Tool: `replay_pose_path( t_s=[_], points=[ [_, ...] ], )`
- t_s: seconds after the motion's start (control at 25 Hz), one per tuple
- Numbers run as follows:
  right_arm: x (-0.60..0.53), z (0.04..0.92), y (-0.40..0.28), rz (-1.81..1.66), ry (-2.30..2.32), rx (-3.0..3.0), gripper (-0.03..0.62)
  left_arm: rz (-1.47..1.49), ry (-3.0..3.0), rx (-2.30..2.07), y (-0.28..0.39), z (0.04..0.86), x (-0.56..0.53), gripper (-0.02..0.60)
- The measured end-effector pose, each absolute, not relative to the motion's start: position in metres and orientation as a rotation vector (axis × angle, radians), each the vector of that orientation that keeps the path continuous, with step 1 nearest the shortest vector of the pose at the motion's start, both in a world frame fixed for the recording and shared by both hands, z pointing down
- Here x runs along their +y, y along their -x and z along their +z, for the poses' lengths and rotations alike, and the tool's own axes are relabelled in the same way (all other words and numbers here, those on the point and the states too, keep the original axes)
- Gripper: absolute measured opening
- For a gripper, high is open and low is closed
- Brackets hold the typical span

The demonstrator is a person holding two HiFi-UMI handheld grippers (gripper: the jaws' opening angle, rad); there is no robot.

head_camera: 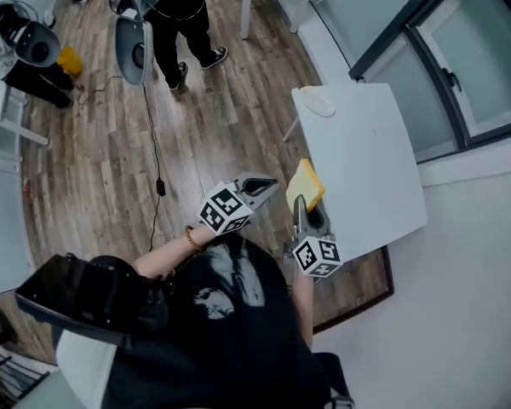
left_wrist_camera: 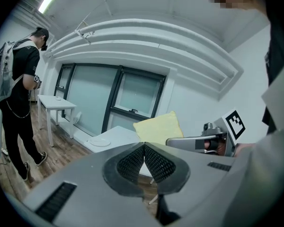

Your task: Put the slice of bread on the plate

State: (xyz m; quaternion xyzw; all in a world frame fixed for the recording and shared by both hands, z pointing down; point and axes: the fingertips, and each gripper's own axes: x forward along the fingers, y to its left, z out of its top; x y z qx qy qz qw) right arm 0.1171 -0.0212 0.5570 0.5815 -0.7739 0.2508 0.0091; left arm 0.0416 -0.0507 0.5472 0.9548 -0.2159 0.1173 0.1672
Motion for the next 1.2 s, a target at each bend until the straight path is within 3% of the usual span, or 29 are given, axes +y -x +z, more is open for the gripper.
replay_pose_path(
  t_s=[0.36, 1.2],
  points=[
    [-0.081, 0.561, -0.116, 0.801, -1.805, -2.362, 0.097, 0.327, -2.666, -0.605, -0.047, 0.561, -0.126, 0.006],
    [-0.283, 0.616, -0.23, 0.736, -1.571, -2.345, 0.097, 0.474, -2.572, -0.728, -0.16, 0.625, -0.318, 0.006]
  ],
)
